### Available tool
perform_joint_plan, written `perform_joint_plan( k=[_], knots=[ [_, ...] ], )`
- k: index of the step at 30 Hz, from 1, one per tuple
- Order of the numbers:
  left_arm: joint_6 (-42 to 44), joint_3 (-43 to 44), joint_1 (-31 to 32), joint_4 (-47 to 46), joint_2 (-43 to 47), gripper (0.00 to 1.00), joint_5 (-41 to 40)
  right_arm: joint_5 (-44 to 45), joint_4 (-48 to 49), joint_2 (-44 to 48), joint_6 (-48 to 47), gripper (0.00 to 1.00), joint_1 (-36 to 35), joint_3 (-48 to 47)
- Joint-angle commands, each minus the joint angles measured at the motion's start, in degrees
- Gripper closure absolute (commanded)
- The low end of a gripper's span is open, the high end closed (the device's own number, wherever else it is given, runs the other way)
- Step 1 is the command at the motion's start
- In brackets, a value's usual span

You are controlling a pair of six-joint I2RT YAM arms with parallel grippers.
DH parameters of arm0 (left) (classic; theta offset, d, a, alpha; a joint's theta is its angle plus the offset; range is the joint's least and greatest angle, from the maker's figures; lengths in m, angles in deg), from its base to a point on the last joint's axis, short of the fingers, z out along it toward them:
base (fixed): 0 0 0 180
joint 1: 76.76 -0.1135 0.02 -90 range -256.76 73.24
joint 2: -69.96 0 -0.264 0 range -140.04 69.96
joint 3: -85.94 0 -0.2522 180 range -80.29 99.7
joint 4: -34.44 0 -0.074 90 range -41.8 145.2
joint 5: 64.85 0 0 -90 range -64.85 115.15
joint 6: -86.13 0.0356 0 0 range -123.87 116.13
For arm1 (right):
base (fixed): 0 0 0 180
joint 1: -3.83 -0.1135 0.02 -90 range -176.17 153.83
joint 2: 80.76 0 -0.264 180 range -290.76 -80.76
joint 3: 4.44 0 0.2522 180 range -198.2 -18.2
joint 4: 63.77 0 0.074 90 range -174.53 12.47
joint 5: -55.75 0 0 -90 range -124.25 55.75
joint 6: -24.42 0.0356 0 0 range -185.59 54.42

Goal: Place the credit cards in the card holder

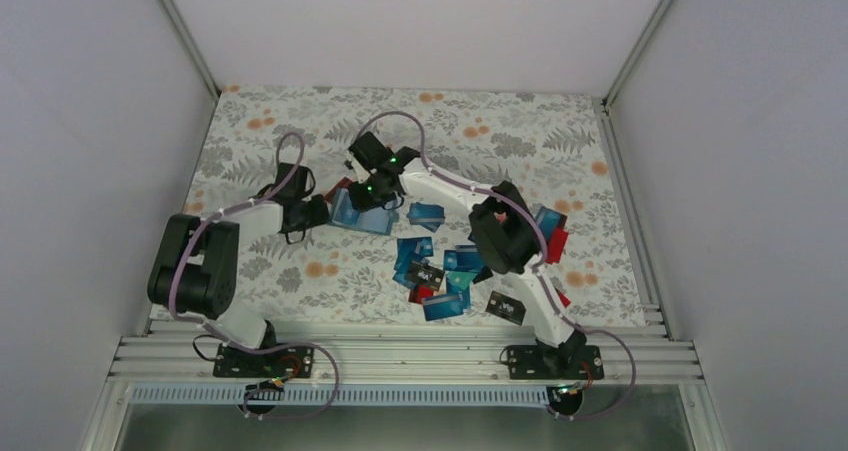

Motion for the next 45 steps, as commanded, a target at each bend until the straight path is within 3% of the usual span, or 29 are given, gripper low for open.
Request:
perform_joint_plan(
  k=[1, 11, 19, 24, 34, 40, 45],
  knots=[
    [-1.80, -2.34, 0.04, 9.12, 5.68, 0.63, -2.65, 1.35, 1.71, 10.07, -0.90, 0.82, 1.08, 5.96],
    [-0.60, -2.14, 3.76, 16.29, 19.92, 0.53, -1.58, 5.50, 2.52, 30.50, -0.52, 0.64, 1.39, 31.16],
    [-0.25, -3.23, 15.23, 14.76, 26.58, 0.51, 5.78, 3.51, 3.22, 47.95, 7.20, 0.49, 1.34, 53.16],
    [0.46, -4.09, 23.29, 11.65, 28.22, 0.51, 5.58, 6.07, 0.71, 56.21, 14.30, 0.40, 1.38, 61.13],
    [1.35, -1.70, 36.38, 8.67, 23.83, 0.51, 1.32, 17.20, -10.71, 68.04, 28.35, 0.02, 1.71, 71.72],
    [-0.14, -1.58, 41.67, 5.20, 20.94, 0.51, 1.56, 23.08, -10.47, 71.95, 35.73, 0.02, 3.92, 77.69],
    [0.22, -0.90, 46.20, 4.69, 19.62, 0.51, 0.85, 20.06, -3.96, 70.79, 34.31, 0.03, 7.36, 82.02]
  ],
)
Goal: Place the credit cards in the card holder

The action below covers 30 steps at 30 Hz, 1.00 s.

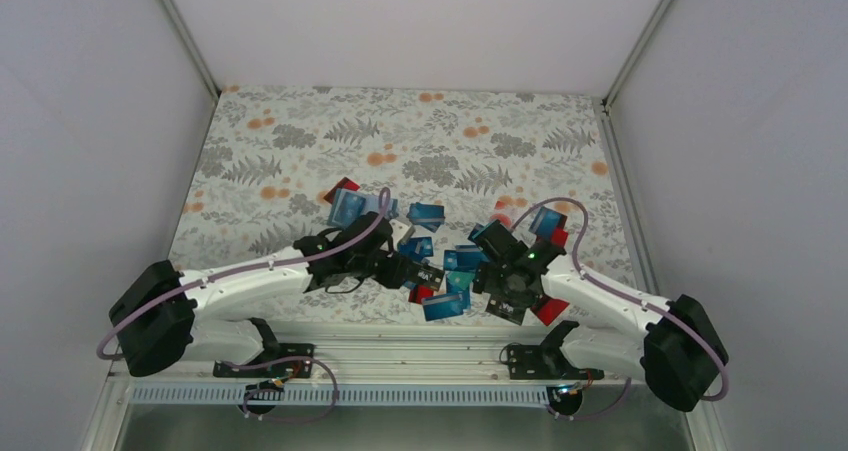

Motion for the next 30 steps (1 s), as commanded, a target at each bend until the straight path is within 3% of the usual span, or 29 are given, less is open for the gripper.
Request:
perform_joint_plan(
  k=[1, 9, 16, 21, 30],
  knots=[
    [0.02, 1.77, 3.97, -2.76, -0.82, 0.51, -1.13, 0.76, 5.70, -0.88, 1.73, 0.03, 2.64, 3.66],
    [-1.78, 0.10, 6.98, -4.15, -0.73, 0.51, -2.82, -3.59, 12.64, -4.44, -0.96, 0.05, 5.28, 9.40],
    [-2.05, -1.08, 7.38, -4.25, -0.50, 0.52, -3.85, -12.40, 13.95, -4.57, -1.67, 0.16, 5.11, 11.47],
    [-2.29, -2.12, 7.37, -5.06, -0.48, 0.52, -4.42, -18.08, 13.67, -4.24, -1.70, 0.22, 2.58, 11.28],
    [-2.02, -2.69, 7.33, -4.97, -0.04, 0.53, -5.50, -22.71, 14.31, -5.15, 2.45, 0.23, -3.31, 9.29]
  ],
)
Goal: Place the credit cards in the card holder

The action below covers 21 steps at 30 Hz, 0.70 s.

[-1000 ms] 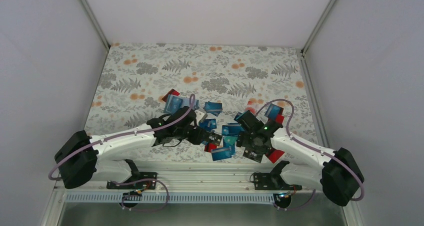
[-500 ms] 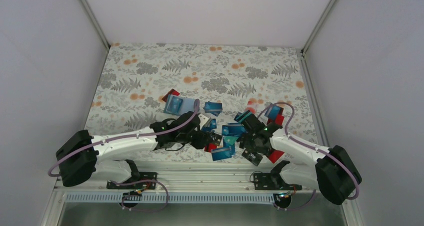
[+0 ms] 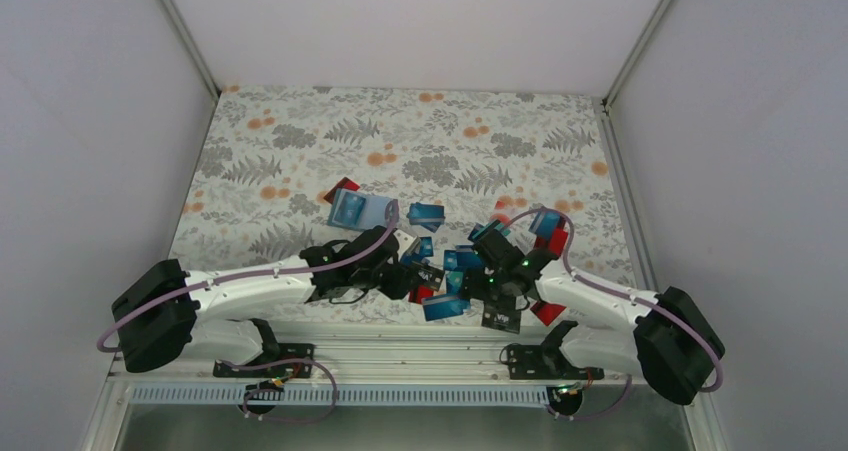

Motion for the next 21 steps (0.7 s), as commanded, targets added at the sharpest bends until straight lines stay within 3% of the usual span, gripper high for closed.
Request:
perform_joint_plan(
  k=[1, 5, 12, 14, 16, 21],
  knots=[
    [-0.15, -0.46, 0.35, -0.77, 0.70, 0.53, -1.63, -9.25, 0.54, -2.12, 4.22, 0.24, -3.45, 2.81],
    [-0.12, -0.53, 0.31, -1.17, 0.50, 0.53, -1.72, -6.24, -1.82, -0.77, 4.16, 0.22, -3.66, 1.14],
    [0.31, 0.66, 0.35, -1.94, 0.40, 0.53, -1.04, 5.51, -15.16, 4.84, 8.07, 0.11, -0.36, -3.72],
    [0.60, 0.82, 0.36, -1.77, 0.52, 0.53, -1.11, 5.32, -17.32, 6.70, 8.05, 0.10, 1.50, -3.90],
    [0.75, 0.70, 0.32, -1.75, 0.79, 0.53, -1.19, 4.85, -16.86, 8.83, 7.75, 0.01, 2.03, -3.56],
    [0.89, 0.41, 0.31, -1.61, 1.59, 0.53, -1.41, 3.95, -18.32, 6.94, 7.25, 0.00, 3.66, -4.94]
  ],
)
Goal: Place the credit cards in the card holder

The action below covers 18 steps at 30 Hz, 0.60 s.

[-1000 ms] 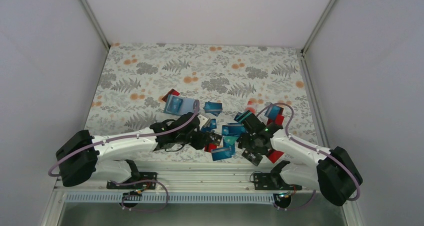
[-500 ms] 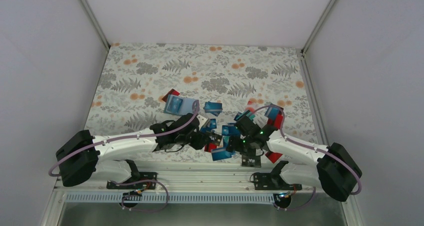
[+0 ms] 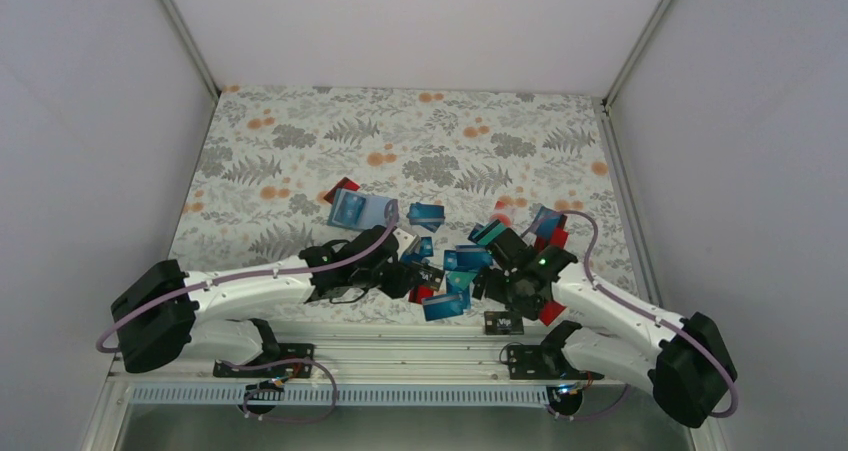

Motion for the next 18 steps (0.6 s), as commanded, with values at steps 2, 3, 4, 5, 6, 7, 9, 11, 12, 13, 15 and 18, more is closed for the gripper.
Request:
perform_joint_plan(
  k=[2, 3, 4, 5, 6, 7, 9, 11, 12, 13, 15, 18],
  knots=[
    [0.72, 0.41, 0.30, -0.93, 1.87, 0.53, -0.47, 0.17, -3.51, -3.58, -0.69, 0.00, 1.72, -2.56],
    [0.69, 0.41, 0.35, -1.05, 2.09, 0.53, -0.48, -0.61, -3.44, -5.06, -1.42, 0.00, 1.71, -2.74],
    [0.82, 0.31, 0.35, -1.15, 2.16, 0.53, -0.37, -1.29, -3.95, -6.74, -1.92, 0.00, 1.74, -3.41],
    [0.78, 0.26, 0.33, -1.29, 2.24, 0.54, -0.39, -1.56, -5.90, -9.27, -2.31, 0.00, 1.73, -4.52],
    [0.84, 0.22, 0.32, -1.41, 2.19, 0.54, -0.35, -1.35, -7.04, -10.46, -2.53, 0.00, 1.73, -5.48],
    [0.90, 0.29, 0.33, -1.45, 2.18, 0.54, -0.32, -1.63, -7.76, -10.75, -2.35, 0.00, 1.73, -6.03],
    [0.98, 0.13, 0.35, -1.62, 2.26, 0.54, -0.28, -1.85, -8.84, -10.08, -1.34, 0.00, 1.71, -6.64],
    [1.07, -0.08, 0.36, -1.76, 2.55, 0.54, -0.35, -1.91, -9.73, -9.30, 0.30, 0.00, 1.80, -6.64],
    [1.03, -0.24, 0.36, -1.91, 2.75, 0.54, -0.34, -1.73, -10.09, -9.52, 0.84, 0.00, 1.94, -6.64],
    [1.07, -0.56, 0.38, -2.10, 2.97, 0.54, -0.34, -1.56, -10.23, -10.18, 1.05, 0.00, 2.22, -6.47],
    [1.07, -1.10, 0.38, -2.40, 3.43, 0.54, -0.28, -1.65, -9.51, -12.03, 1.60, 0.00, 2.95, -5.72],
    [1.31, -1.61, 0.34, -2.69, 3.62, 0.54, -0.20, -1.00, -7.99, -13.04, 2.89, 0.00, 6.13, -4.22]
  ],
)
